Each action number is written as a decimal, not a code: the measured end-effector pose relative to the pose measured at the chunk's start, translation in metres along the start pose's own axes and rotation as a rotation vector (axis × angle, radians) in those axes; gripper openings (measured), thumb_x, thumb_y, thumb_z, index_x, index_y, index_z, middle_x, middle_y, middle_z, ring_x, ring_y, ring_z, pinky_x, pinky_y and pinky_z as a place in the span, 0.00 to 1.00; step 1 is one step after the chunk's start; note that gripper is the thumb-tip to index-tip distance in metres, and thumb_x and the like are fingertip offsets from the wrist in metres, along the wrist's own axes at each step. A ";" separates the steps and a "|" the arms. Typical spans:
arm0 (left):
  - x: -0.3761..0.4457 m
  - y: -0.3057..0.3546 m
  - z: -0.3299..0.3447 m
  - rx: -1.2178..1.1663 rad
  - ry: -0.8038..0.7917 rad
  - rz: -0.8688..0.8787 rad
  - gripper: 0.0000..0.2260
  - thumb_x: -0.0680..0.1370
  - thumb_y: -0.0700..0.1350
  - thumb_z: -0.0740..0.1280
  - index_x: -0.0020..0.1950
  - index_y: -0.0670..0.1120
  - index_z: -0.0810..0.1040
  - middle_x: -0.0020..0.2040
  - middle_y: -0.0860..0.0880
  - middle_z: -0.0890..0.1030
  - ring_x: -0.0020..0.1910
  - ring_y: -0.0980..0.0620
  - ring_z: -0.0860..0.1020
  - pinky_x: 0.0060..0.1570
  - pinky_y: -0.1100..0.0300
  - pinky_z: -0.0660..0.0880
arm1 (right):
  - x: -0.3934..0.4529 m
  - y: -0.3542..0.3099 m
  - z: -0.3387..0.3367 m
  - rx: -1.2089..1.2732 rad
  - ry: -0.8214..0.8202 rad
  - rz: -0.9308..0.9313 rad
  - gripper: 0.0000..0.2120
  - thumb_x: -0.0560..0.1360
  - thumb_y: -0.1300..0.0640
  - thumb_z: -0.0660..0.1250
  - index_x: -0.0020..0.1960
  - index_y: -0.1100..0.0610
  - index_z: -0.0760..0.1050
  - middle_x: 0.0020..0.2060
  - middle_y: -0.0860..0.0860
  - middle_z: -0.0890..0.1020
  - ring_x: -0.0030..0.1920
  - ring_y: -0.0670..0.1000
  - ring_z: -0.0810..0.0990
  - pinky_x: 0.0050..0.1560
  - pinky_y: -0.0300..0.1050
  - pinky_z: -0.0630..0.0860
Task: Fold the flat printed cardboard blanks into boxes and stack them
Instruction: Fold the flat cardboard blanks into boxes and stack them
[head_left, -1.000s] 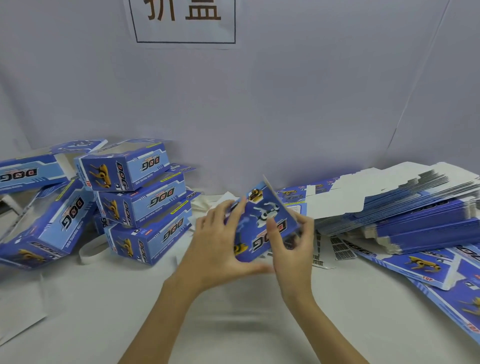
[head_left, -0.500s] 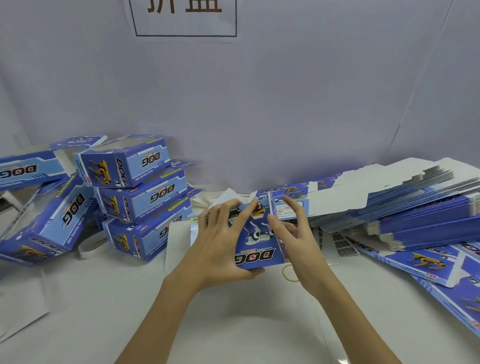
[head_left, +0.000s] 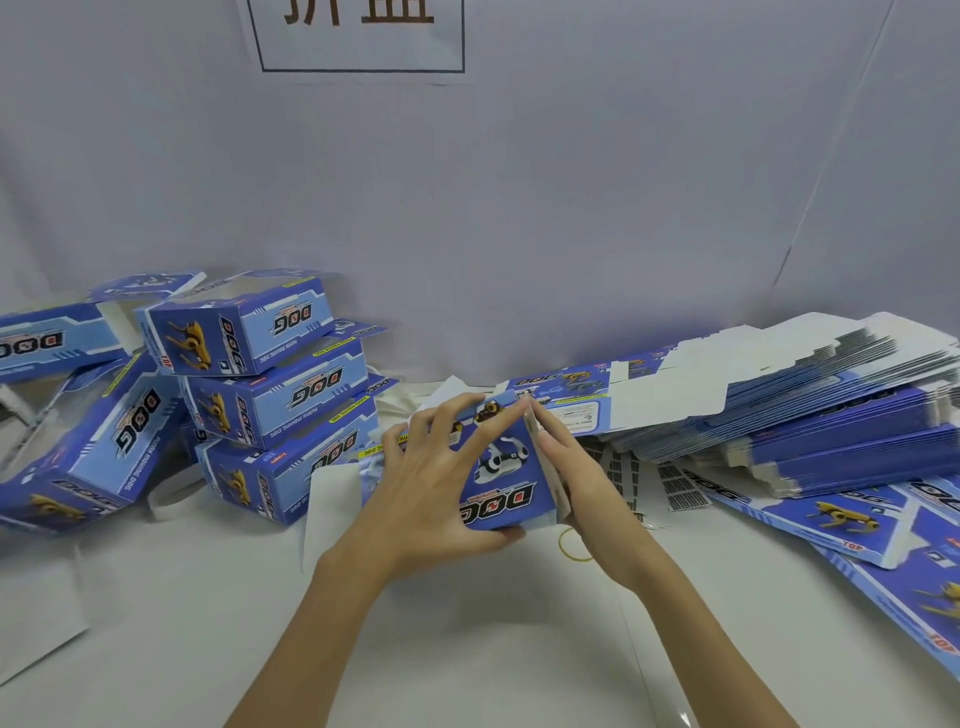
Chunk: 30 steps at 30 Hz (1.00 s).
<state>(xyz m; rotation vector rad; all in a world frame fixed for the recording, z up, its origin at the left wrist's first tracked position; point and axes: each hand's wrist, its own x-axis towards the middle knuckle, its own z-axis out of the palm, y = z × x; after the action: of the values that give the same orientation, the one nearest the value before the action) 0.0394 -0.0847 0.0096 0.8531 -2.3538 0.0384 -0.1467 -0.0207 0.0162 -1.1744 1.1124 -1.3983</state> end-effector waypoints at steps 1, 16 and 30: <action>0.000 0.000 0.000 -0.004 0.007 -0.006 0.50 0.67 0.75 0.69 0.82 0.68 0.47 0.80 0.59 0.56 0.77 0.51 0.60 0.71 0.42 0.62 | 0.000 0.002 -0.001 -0.017 0.000 -0.013 0.19 0.80 0.40 0.66 0.70 0.27 0.74 0.65 0.40 0.83 0.64 0.48 0.84 0.54 0.45 0.84; 0.002 0.004 0.004 0.098 0.028 0.022 0.49 0.68 0.74 0.69 0.84 0.62 0.52 0.80 0.53 0.58 0.76 0.47 0.62 0.71 0.41 0.64 | 0.001 0.018 0.005 -0.065 0.053 -0.125 0.27 0.80 0.47 0.67 0.77 0.33 0.68 0.72 0.44 0.76 0.64 0.48 0.84 0.52 0.48 0.86; 0.002 0.009 0.003 0.106 0.032 0.069 0.53 0.68 0.76 0.67 0.85 0.57 0.46 0.81 0.52 0.59 0.76 0.48 0.62 0.73 0.42 0.64 | 0.009 0.020 0.004 -0.094 0.166 -0.118 0.23 0.80 0.37 0.60 0.74 0.33 0.70 0.68 0.45 0.82 0.59 0.47 0.87 0.49 0.43 0.85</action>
<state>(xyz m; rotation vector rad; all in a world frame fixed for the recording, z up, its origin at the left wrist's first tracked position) 0.0311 -0.0794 0.0096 0.8154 -2.3678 0.2049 -0.1409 -0.0327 -0.0023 -1.2246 1.2526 -1.5714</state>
